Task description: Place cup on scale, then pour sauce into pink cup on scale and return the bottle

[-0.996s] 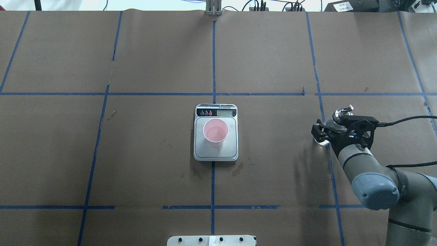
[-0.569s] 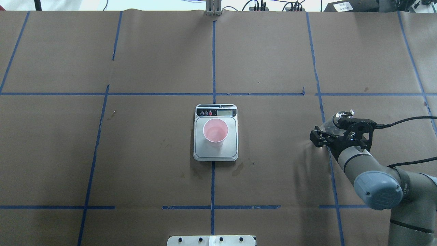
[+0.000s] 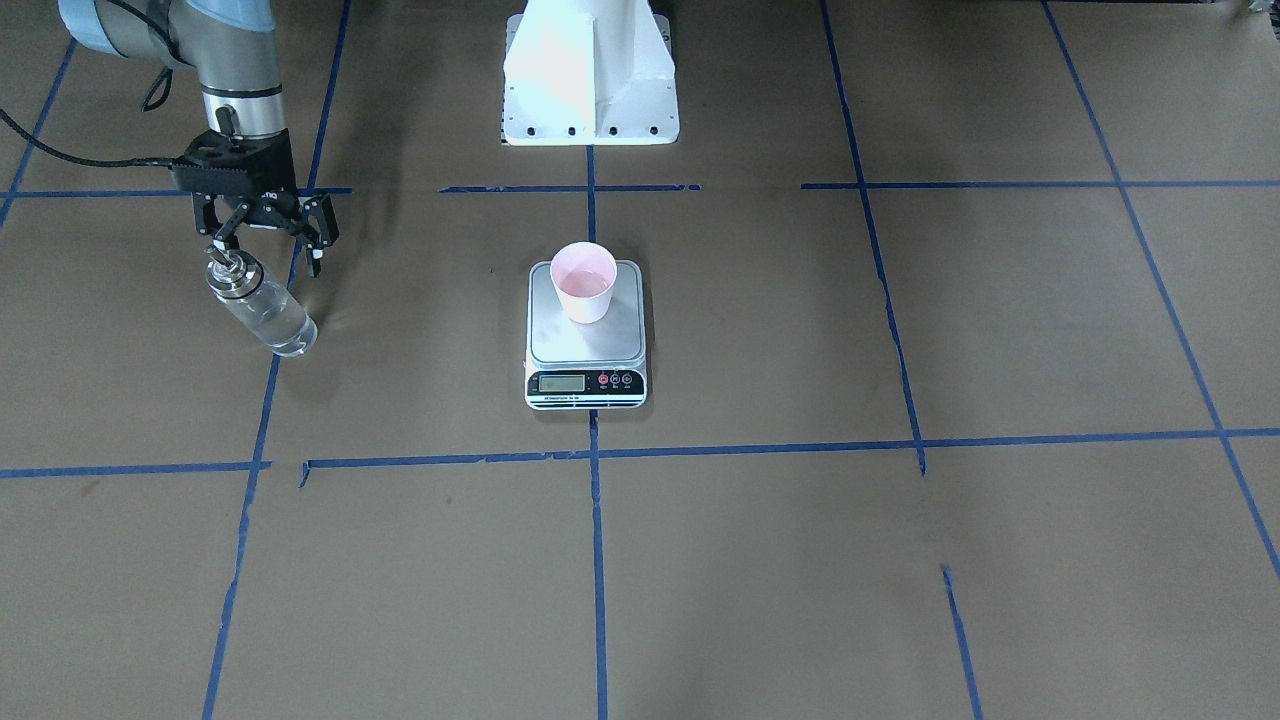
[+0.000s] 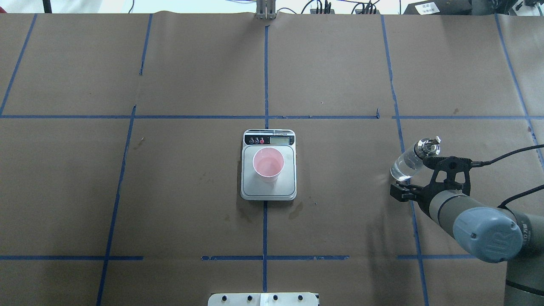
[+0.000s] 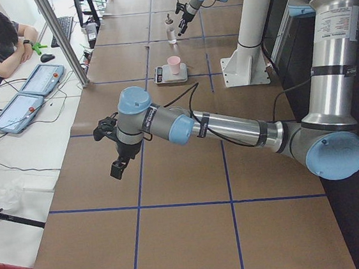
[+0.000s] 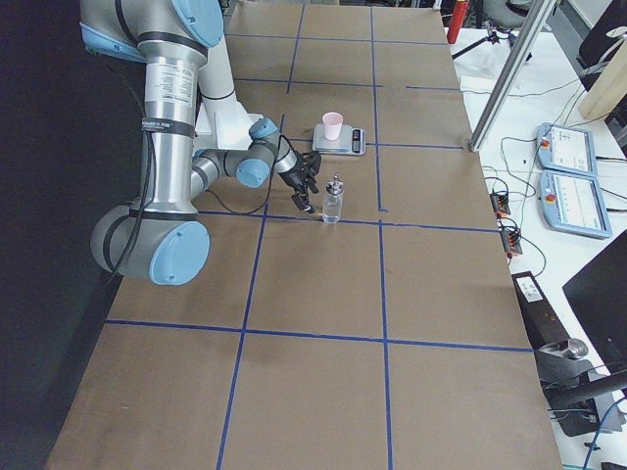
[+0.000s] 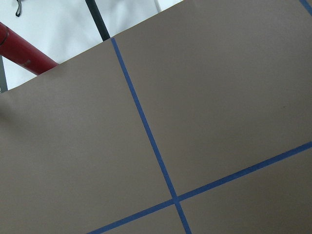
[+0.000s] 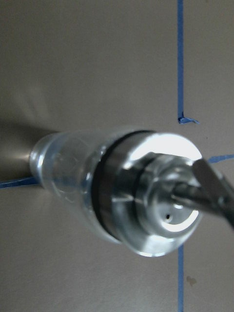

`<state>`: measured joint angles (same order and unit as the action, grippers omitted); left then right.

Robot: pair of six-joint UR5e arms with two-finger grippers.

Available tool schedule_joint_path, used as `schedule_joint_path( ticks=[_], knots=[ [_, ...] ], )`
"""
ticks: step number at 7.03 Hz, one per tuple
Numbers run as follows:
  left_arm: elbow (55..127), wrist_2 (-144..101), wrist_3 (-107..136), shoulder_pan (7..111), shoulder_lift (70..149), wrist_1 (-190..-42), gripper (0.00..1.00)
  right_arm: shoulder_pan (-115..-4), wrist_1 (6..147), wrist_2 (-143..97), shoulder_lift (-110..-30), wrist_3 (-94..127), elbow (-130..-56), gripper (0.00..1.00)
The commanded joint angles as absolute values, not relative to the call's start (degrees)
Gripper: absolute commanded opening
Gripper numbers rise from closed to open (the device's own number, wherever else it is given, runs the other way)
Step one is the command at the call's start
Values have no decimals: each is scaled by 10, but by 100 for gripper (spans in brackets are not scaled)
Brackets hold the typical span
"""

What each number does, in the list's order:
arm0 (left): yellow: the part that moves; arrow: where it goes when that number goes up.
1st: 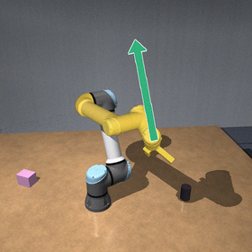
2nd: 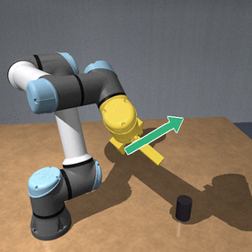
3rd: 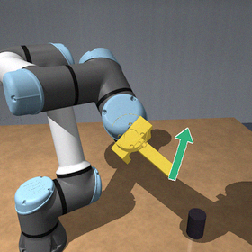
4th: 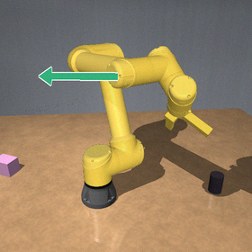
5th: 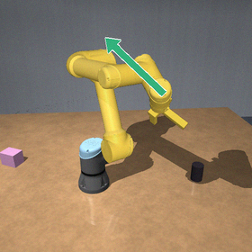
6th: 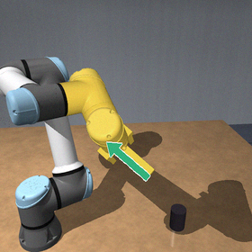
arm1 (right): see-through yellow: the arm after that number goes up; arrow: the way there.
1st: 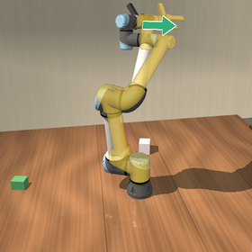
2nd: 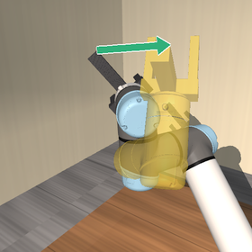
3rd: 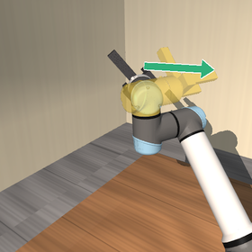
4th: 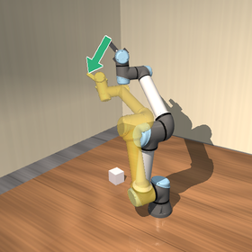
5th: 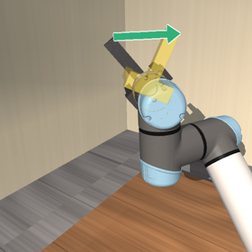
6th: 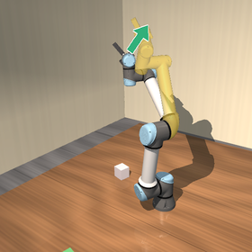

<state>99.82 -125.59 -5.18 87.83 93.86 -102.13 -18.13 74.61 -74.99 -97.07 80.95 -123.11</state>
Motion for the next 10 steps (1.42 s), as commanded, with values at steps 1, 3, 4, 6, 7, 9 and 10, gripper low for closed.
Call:
schedule_joint_path(
  ticks=[1,3,4,6,7,9,10],
  knots=[
    [999,-1256,-52,879,935,-1022,100,-190,855,-883,-964,810,-1304,100],
    [1001,-1256,-52,879,933,-1022,100,-208,995,-964,-923,809,-1387,100],
    [1001,-1256,-52,879,933,-1022,100,-249,1095,-1028,-872,782,-1416,100],
    [1002,-1256,-52,879,933,-1022,100,-351,1285,-1084,-714,650,-1423,100],
    [1003,-1256,-52,879,933,-1022,100,-392,1320,-1097,-683,576,-1420,100],
    [1003,-1256,-52,879,934,-1022,100,-513,1316,-1167,-683,431,-1386,100],
    [998,-1256,-52,879,935,-1021,100,-592,1314,-1215,-686,327,-1345,100]
  ],
)
